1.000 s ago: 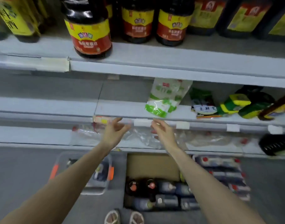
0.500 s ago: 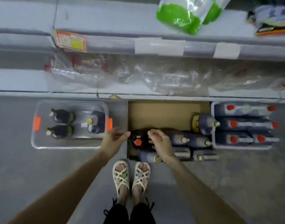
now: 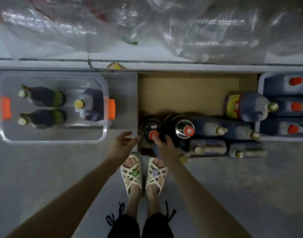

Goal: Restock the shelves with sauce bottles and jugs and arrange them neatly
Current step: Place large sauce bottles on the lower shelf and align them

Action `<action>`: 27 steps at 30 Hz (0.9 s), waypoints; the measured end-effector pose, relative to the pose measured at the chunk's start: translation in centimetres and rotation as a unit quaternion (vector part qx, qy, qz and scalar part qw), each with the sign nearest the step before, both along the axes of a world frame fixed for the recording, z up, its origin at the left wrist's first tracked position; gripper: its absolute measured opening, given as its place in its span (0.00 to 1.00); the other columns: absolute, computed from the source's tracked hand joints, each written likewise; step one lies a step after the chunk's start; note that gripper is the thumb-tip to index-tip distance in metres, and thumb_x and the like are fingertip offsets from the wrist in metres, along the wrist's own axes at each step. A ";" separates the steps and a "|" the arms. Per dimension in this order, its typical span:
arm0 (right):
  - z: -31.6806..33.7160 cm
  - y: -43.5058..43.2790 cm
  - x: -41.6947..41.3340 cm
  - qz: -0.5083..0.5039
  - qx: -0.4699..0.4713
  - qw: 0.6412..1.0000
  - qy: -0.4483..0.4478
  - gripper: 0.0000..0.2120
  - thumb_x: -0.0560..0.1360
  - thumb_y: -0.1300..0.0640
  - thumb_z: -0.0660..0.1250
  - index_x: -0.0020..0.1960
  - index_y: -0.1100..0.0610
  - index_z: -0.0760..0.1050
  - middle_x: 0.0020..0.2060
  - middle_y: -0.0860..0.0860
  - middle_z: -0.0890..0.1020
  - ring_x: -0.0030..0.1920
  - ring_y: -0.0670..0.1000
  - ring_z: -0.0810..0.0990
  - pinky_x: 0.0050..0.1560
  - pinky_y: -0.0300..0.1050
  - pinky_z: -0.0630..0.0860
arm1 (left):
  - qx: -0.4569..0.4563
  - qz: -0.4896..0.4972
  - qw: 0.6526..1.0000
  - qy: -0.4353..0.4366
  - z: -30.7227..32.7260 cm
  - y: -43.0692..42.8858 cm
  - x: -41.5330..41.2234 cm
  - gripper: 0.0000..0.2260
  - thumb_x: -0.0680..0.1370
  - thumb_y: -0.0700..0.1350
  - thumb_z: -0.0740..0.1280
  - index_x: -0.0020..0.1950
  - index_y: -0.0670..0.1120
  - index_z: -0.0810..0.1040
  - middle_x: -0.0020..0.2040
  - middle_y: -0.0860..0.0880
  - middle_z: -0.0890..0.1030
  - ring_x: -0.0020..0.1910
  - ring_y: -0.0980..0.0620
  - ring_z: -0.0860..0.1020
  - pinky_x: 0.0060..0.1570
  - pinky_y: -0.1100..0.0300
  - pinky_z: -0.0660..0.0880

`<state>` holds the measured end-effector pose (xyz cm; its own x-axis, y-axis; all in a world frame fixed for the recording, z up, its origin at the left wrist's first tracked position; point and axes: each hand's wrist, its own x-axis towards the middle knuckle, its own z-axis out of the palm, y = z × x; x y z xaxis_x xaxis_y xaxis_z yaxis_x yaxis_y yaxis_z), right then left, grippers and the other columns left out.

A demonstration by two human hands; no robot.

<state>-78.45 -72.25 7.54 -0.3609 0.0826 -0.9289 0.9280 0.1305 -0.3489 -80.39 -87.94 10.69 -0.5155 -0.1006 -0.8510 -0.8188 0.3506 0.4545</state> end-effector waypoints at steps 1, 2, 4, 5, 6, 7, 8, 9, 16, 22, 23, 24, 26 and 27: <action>-0.7 -0.3 -0.1 -0.014 0.011 1.000 0.011 0.33 0.79 0.46 0.63 0.77 0.57 0.55 0.73 0.56 0.66 0.72 0.57 0.65 0.67 0.46 0.62 | 0.000 0.000 1.000 -0.001 -0.6 -0.1 0.0 0.22 0.77 0.52 0.68 0.68 0.46 0.71 0.55 0.45 0.79 0.53 0.50 0.77 0.52 0.58 0.73; -1.4 -0.4 0.0 -0.019 0.028 0.999 0.028 0.31 0.79 0.47 0.64 0.76 0.57 0.57 0.71 0.56 0.68 0.71 0.57 0.66 0.63 0.44 0.63 | 0.000 -0.001 1.000 -0.001 -1.1 -0.3 0.0 0.22 0.77 0.52 0.68 0.68 0.46 0.71 0.55 0.45 0.80 0.54 0.50 0.78 0.54 0.57 0.74; -2.2 -1.0 0.2 -0.039 0.049 0.997 0.050 0.30 0.79 0.48 0.64 0.76 0.57 0.60 0.69 0.55 0.71 0.70 0.56 0.68 0.60 0.40 0.62 | 0.000 0.002 1.000 -0.002 -2.0 -0.7 -0.4 0.22 0.77 0.53 0.67 0.68 0.46 0.71 0.55 0.46 0.79 0.55 0.49 0.78 0.55 0.55 0.74; -2.2 -1.3 0.2 -0.042 0.049 0.996 0.057 0.30 0.79 0.48 0.64 0.76 0.57 0.59 0.70 0.54 0.71 0.70 0.55 0.68 0.61 0.40 0.61 | 0.000 0.003 1.000 -0.002 -2.3 -0.8 -0.7 0.22 0.77 0.53 0.67 0.68 0.46 0.71 0.55 0.46 0.79 0.55 0.49 0.78 0.56 0.54 0.75; -2.4 -1.3 0.2 -0.039 0.044 0.996 0.061 0.30 0.79 0.48 0.64 0.76 0.56 0.59 0.70 0.54 0.70 0.71 0.55 0.68 0.61 0.39 0.61 | 0.000 0.005 1.000 -0.001 -2.6 -0.9 -1.0 0.22 0.77 0.53 0.67 0.68 0.46 0.71 0.55 0.47 0.79 0.56 0.49 0.78 0.57 0.53 0.75; -2.5 -1.3 0.1 -0.048 0.039 0.996 0.065 0.31 0.79 0.48 0.64 0.77 0.56 0.58 0.70 0.53 0.70 0.71 0.54 0.68 0.61 0.39 0.61 | -0.001 0.010 1.000 0.002 -2.9 -1.0 -1.3 0.21 0.77 0.53 0.67 0.68 0.46 0.71 0.54 0.47 0.79 0.56 0.49 0.78 0.58 0.53 0.75; -2.3 -1.2 0.1 -0.055 0.034 0.996 0.068 0.31 0.78 0.49 0.64 0.77 0.56 0.57 0.71 0.53 0.70 0.71 0.54 0.68 0.61 0.39 0.62 | 0.000 0.017 1.000 0.005 -3.0 -1.1 -1.6 0.21 0.77 0.52 0.67 0.68 0.46 0.72 0.54 0.47 0.79 0.55 0.49 0.78 0.59 0.52 0.75; -2.4 -1.2 0.2 -0.068 0.033 0.995 0.070 0.32 0.78 0.49 0.65 0.77 0.56 0.57 0.71 0.53 0.69 0.71 0.53 0.68 0.60 0.38 0.63 | 0.001 0.026 1.000 0.006 -3.2 -1.1 -1.8 0.20 0.78 0.51 0.67 0.67 0.46 0.72 0.54 0.46 0.79 0.55 0.49 0.78 0.59 0.52 0.74; -3.7 -2.6 -3.8 -0.138 0.014 0.988 0.071 0.38 0.77 0.41 0.64 0.79 0.54 0.52 0.76 0.53 0.62 0.74 0.55 0.62 0.73 0.48 0.61 | 0.019 0.042 0.999 0.022 -4.1 -1.7 -2.9 0.21 0.78 0.52 0.66 0.68 0.45 0.71 0.55 0.45 0.79 0.54 0.50 0.78 0.60 0.51 0.74; -4.8 -3.6 -7.4 -0.133 0.016 0.991 0.028 0.45 0.74 0.35 0.63 0.80 0.52 0.44 0.77 0.55 0.58 0.75 0.58 0.60 0.74 0.53 0.59 | 0.018 0.043 0.998 0.032 -4.6 -2.4 -3.6 0.22 0.78 0.54 0.65 0.68 0.46 0.70 0.57 0.46 0.78 0.54 0.52 0.78 0.55 0.55 0.75; -4.9 -3.8 -7.4 -0.135 0.020 0.990 0.027 0.45 0.74 0.35 0.64 0.80 0.52 0.45 0.76 0.55 0.59 0.75 0.58 0.60 0.73 0.53 0.60 | 0.017 0.042 0.998 0.036 -4.7 -2.5 -3.7 0.22 0.78 0.55 0.65 0.68 0.46 0.70 0.57 0.46 0.78 0.54 0.53 0.78 0.54 0.55 0.75; -4.9 -3.9 -7.3 -0.134 0.022 0.990 0.027 0.45 0.74 0.35 0.64 0.80 0.52 0.45 0.76 0.55 0.59 0.75 0.58 0.60 0.73 0.52 0.60 | 0.017 0.043 0.998 0.038 -4.8 -2.7 -3.8 0.22 0.78 0.55 0.65 0.69 0.46 0.70 0.57 0.46 0.79 0.54 0.53 0.78 0.53 0.56 0.75; -5.1 -3.8 -6.7 -0.124 0.029 0.991 0.028 0.45 0.73 0.34 0.63 0.80 0.53 0.46 0.76 0.54 0.59 0.75 0.57 0.61 0.73 0.52 0.60 | 0.019 0.046 0.998 0.040 -4.8 -2.8 -3.8 0.22 0.78 0.54 0.65 0.69 0.45 0.70 0.56 0.45 0.79 0.53 0.53 0.78 0.52 0.57 0.76; -5.2 -3.7 -6.4 -0.122 0.030 0.992 0.031 0.45 0.73 0.34 0.63 0.80 0.53 0.47 0.76 0.54 0.60 0.75 0.57 0.61 0.74 0.53 0.60 | 0.020 0.048 0.998 0.042 -4.8 -2.8 -3.8 0.22 0.78 0.54 0.65 0.69 0.45 0.70 0.56 0.45 0.79 0.53 0.53 0.78 0.52 0.57 0.76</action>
<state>-84.82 -75.92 2.37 -0.3803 0.2288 -0.8961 0.9113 -0.0723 -0.4053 -84.19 -90.79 5.91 -0.5740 -0.1197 -0.8100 -0.8066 0.2531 0.5342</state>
